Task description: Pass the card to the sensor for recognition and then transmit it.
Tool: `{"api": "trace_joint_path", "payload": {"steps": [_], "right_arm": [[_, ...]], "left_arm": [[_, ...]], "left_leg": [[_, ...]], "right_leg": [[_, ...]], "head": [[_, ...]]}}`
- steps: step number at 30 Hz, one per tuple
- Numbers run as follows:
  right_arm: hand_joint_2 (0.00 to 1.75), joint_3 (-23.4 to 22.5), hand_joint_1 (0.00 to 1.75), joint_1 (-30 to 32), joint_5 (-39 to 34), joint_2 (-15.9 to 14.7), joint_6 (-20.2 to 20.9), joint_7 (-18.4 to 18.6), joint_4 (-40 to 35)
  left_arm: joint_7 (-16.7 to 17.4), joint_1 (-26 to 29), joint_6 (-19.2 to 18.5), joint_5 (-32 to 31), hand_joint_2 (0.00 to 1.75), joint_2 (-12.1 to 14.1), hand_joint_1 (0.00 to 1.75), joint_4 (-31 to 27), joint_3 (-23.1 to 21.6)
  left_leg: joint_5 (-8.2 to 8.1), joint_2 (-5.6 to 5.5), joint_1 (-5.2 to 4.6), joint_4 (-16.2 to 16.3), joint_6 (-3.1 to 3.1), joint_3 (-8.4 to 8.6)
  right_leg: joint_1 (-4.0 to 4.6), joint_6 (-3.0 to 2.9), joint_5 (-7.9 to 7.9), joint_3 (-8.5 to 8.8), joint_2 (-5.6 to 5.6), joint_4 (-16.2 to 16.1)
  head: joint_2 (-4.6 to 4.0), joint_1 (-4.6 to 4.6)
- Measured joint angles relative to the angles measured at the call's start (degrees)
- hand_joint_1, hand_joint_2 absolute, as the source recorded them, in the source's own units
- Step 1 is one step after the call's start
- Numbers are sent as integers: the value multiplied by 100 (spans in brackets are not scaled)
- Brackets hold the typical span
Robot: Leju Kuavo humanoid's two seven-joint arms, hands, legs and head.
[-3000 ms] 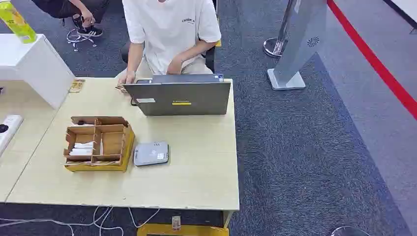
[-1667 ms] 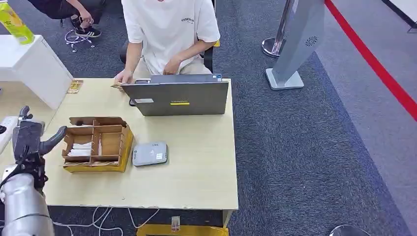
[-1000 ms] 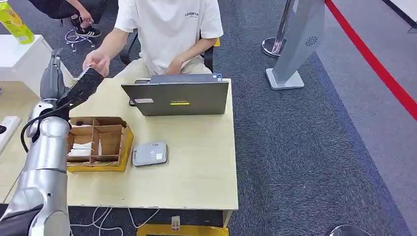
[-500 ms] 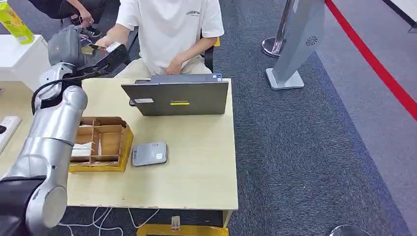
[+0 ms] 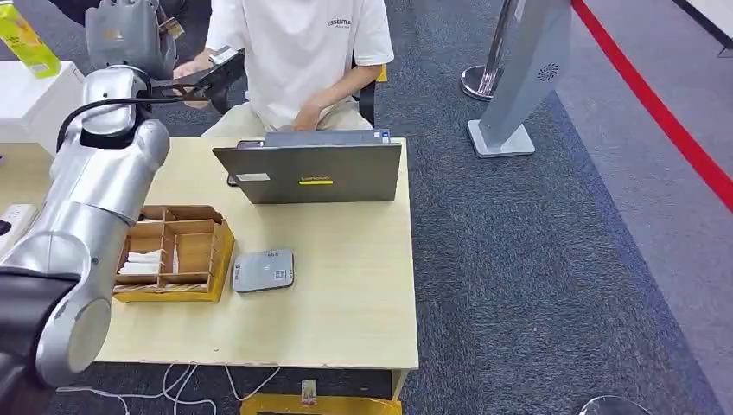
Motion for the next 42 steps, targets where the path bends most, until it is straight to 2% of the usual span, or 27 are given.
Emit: {"api": "trace_joint_path", "payload": {"steps": [5,11,17,20,23,25,26,29,34,38,42], "right_arm": [[0,4,0,-7,85,0,37,2,0],[0,46,0,-25,92,17,50,2,2],[0,55,0,-25,92,33,50,2,4],[0,55,0,-23,85,33,41,2,4],[0,52,0,-24,33,33,-11,9,4],[0,50,0,-17,-46,33,-66,9,4],[0,37,0,-12,-96,33,-105,9,7],[0,-30,0,25,-234,33,-221,2,7],[0,-166,0,73,-411,33,-372,4,9],[0,-255,0,85,-507,33,-453,4,9],[0,-321,0,89,-549,33,-479,11,9]], "left_arm": [[-28,-25,-35,-7,175,-138,175,107,-103],[-103,-24,208,20,175,-391,175,182,-195],[-112,-24,225,28,175,-492,175,197,-241],[-258,-15,378,96,175,-525,175,197,-247],[-613,111,612,371,175,-607,175,105,-258],[-884,434,711,534,175,-634,175,-263,-311],[-1028,686,721,663,175,-632,175,-683,-385],[-1108,1564,641,963,175,-545,175,-2073,-686],[-1187,2852,546,1150,175,-155,175,-4139,-1218],[-1287,3572,573,1200,175,179,175,-5194,-1449],[-1377,4049,634,1257,175,437,175,-5839,-1567]], "left_leg": [[3,-1,0,1,3,-1],[3,-3,-1,2,3,-3],[3,-1,-7,2,3,-3],[3,-2,-6,2,2,-3],[4,-3,-7,1,2,-2],[3,-3,-7,1,2,-3],[3,-2,-8,0,2,-3],[0,-1,-12,-1,3,-5],[-2,0,-13,-4,2,-13],[-2,-1,-11,-7,2,-13],[0,0,-9,-8,0,-11]], "right_leg": [[0,0,0,1,-2,0],[0,2,1,2,-3,0],[0,2,2,1,-1,0],[0,2,2,1,-3,1],[0,2,2,2,-3,1],[0,2,2,2,-2,1],[-1,2,2,3,-1,1],[-1,3,0,2,-1,0],[-1,5,-5,-6,-1,-1],[-1,3,-6,-10,-2,-1],[0,2,-6,-10,-1,0]], "head": [[0,0],[0,-4],[0,-4],[0,-7],[0,-4],[0,-4],[0,-7],[0,-2],[0,0],[0,-7],[0,-7]]}}
